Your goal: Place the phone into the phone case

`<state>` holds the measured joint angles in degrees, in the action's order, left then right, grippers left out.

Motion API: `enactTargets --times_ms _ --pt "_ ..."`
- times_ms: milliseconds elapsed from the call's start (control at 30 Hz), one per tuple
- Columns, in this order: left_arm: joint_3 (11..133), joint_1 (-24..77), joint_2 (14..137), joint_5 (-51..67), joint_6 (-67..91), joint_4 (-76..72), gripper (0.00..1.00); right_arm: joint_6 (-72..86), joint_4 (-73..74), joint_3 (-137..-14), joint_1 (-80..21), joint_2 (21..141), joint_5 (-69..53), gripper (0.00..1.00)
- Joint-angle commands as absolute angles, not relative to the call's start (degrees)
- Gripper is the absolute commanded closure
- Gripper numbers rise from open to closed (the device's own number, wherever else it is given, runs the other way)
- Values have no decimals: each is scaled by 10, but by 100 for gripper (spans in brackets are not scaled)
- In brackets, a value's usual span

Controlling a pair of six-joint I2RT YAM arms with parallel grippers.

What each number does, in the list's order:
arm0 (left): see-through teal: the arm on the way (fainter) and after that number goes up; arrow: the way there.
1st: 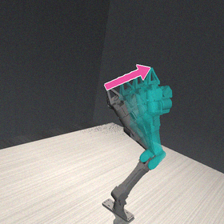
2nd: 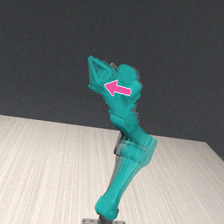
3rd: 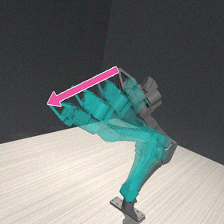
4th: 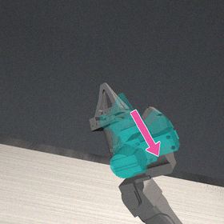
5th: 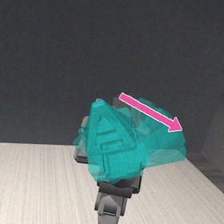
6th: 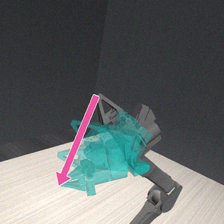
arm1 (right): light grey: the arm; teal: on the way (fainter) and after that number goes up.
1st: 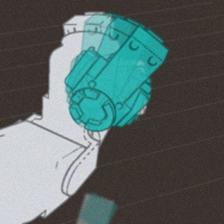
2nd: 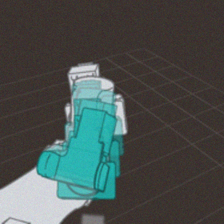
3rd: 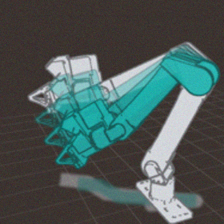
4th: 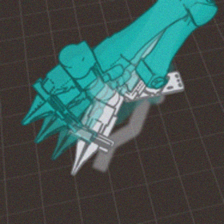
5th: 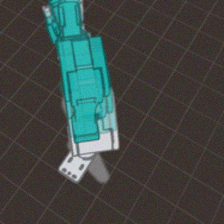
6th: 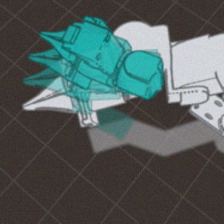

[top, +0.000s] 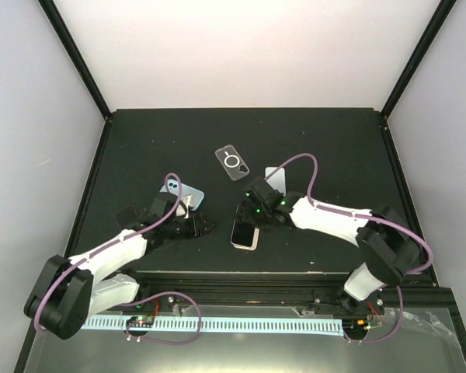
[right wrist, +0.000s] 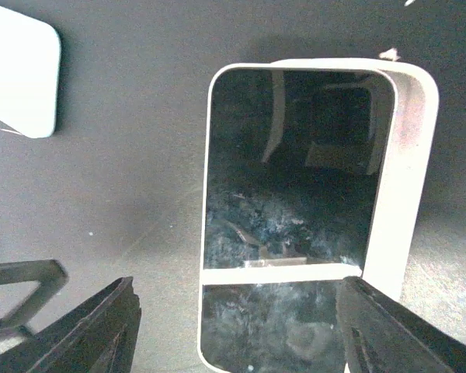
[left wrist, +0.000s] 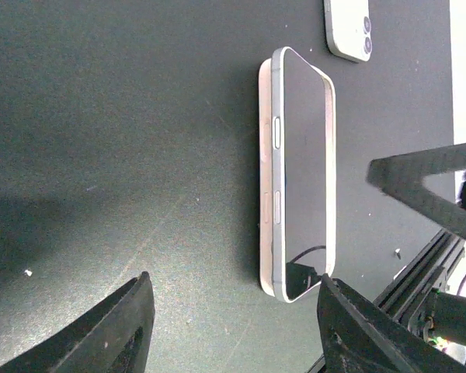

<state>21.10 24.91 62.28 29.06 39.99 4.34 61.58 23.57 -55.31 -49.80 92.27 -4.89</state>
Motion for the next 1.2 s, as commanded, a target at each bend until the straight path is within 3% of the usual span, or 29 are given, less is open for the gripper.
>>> enactTargets --times_ms 0,200,367,633,833,1167 --pt "245 265 645 309 379 29 42 564 217 -518 -497 873 -6 33" --pt "274 287 684 309 375 25 49 547 162 -453 -479 849 -24 49" --pt "281 300 705 300 378 13 53 540 121 -410 -466 844 -35 55" --pt "287 320 738 299 381 7 57 539 -14 -345 -454 855 -100 60" --pt "287 326 766 289 380 -7 65 534 -40 -347 -453 882 -116 66" --pt "291 341 802 298 385 -42 71 540 -92 -331 -453 889 -146 68"
